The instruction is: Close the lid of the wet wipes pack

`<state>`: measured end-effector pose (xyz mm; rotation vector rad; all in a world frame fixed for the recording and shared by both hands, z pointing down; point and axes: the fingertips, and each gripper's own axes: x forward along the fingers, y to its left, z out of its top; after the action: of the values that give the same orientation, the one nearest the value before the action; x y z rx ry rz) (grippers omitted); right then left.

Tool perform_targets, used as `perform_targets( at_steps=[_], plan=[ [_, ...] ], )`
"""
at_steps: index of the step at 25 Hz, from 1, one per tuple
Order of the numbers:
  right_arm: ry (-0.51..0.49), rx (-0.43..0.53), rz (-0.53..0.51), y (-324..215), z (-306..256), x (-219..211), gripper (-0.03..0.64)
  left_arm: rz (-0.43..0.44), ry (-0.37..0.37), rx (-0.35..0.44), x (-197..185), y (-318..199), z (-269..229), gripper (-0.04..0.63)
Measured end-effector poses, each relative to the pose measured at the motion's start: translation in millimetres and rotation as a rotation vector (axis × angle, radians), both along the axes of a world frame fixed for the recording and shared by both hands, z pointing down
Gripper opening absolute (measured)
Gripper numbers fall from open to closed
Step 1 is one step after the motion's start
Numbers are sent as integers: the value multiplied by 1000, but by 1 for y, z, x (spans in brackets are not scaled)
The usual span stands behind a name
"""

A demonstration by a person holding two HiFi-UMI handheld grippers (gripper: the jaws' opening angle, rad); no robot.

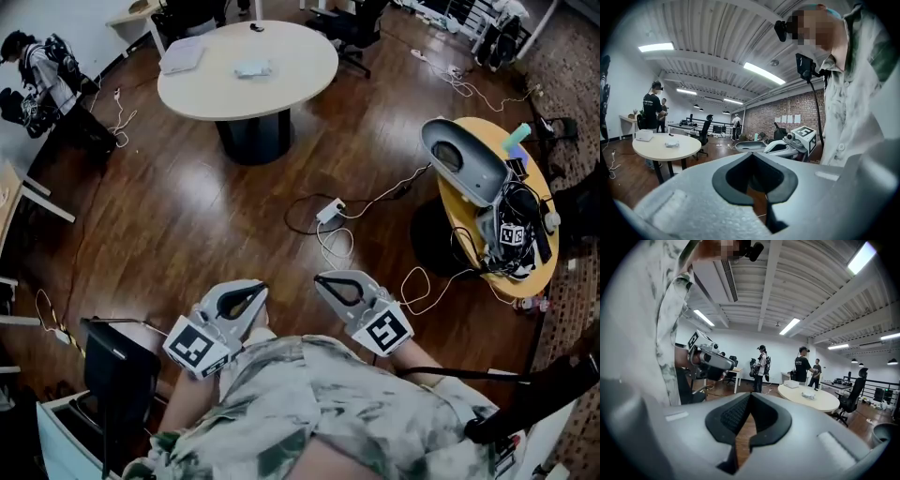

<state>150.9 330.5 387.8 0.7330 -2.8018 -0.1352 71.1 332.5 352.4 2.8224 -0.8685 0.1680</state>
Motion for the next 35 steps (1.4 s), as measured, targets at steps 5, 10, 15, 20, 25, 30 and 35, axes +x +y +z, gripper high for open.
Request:
perform_targets(
  at_steps=[5, 10, 15, 20, 25, 30, 35],
  plan=[
    [25, -21, 46, -48, -7, -28, 6, 38, 28, 7, -29, -56, -5, 0],
    [58, -1, 79, -108, -20, -68, 6, 83, 28, 37, -73, -113, -20, 0],
    [85, 9, 99, -161, -16, -100, 6, 90, 2, 18, -118, -159, -12, 0],
    [77, 9, 108, -203, -15, -119, 6, 80, 8, 10, -141, -197, -3, 0],
    [62, 12, 103, -246, -13, -120, 6, 96, -3, -9, -136, -236, 7, 0],
    [61, 7, 81, -299, -6, -113, 6, 77, -20, -31, -126, -287, 13, 0],
    [70, 14, 55, -359, -6, -95, 6, 56, -37, -26, -107, -349, 12, 0]
  ],
)
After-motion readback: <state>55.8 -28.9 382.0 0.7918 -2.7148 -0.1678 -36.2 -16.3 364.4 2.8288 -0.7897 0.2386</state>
